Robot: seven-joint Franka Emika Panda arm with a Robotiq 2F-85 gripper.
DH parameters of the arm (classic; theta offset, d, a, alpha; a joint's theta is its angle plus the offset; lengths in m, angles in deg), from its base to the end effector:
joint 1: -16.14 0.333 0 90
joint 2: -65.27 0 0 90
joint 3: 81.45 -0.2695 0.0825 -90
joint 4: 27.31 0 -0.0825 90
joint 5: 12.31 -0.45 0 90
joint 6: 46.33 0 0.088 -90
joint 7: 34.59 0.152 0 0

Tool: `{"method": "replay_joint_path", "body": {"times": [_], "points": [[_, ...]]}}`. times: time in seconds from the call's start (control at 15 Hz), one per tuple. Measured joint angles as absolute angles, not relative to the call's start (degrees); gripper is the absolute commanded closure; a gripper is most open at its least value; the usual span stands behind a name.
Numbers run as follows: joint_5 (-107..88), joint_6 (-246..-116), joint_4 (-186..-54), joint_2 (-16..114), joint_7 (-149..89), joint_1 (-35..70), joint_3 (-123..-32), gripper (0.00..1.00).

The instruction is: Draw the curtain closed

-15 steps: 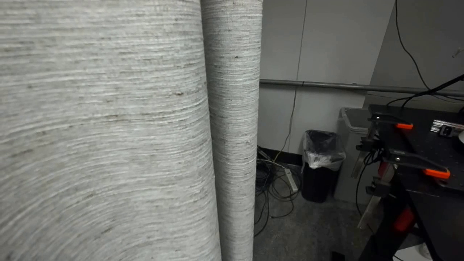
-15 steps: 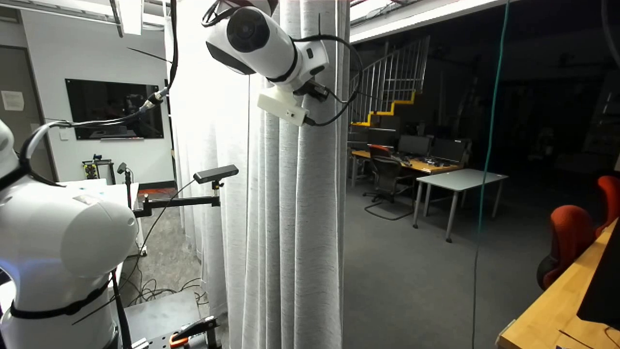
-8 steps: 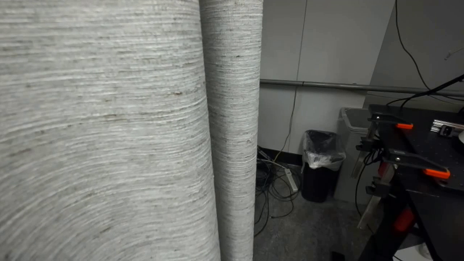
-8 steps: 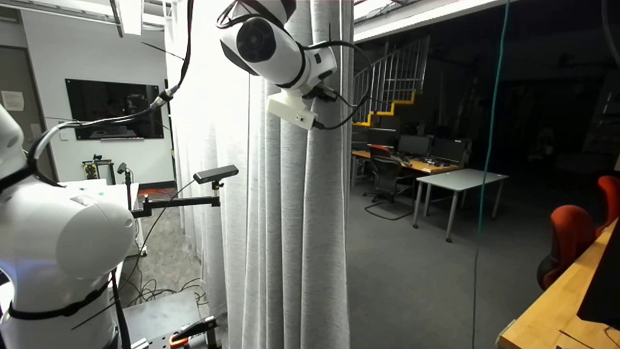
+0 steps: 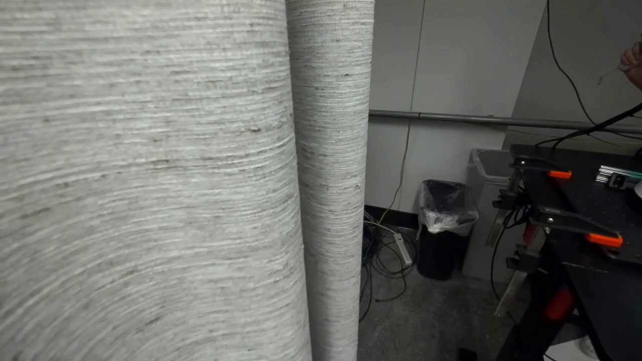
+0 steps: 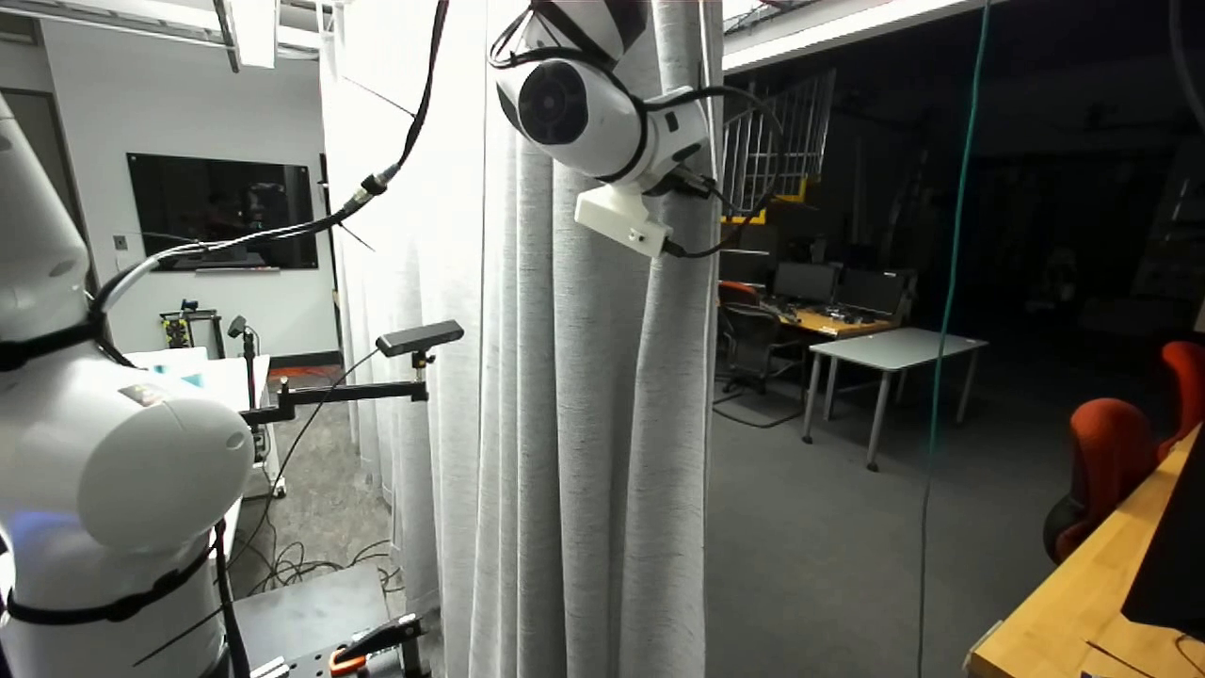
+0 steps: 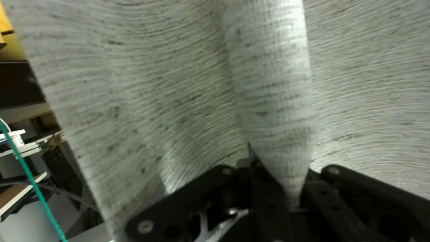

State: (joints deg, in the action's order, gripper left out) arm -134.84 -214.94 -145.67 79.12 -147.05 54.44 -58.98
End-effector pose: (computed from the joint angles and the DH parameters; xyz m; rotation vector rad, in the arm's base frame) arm 0.6205 0.1178 0.4944 -2.0557 -0.1716 -1.6523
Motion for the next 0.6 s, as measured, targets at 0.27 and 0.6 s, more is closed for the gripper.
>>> {"method": "replay_joint_path", "body": {"times": [0.27, 0.6], "points": [[-143.7, -214.0, -136.4, 70.6, -153.3, 50.8, -57.1, 0.99], [-154.8, -213.8, -122.3, 58.9, -160.2, 47.1, -53.1, 0.99]]}}
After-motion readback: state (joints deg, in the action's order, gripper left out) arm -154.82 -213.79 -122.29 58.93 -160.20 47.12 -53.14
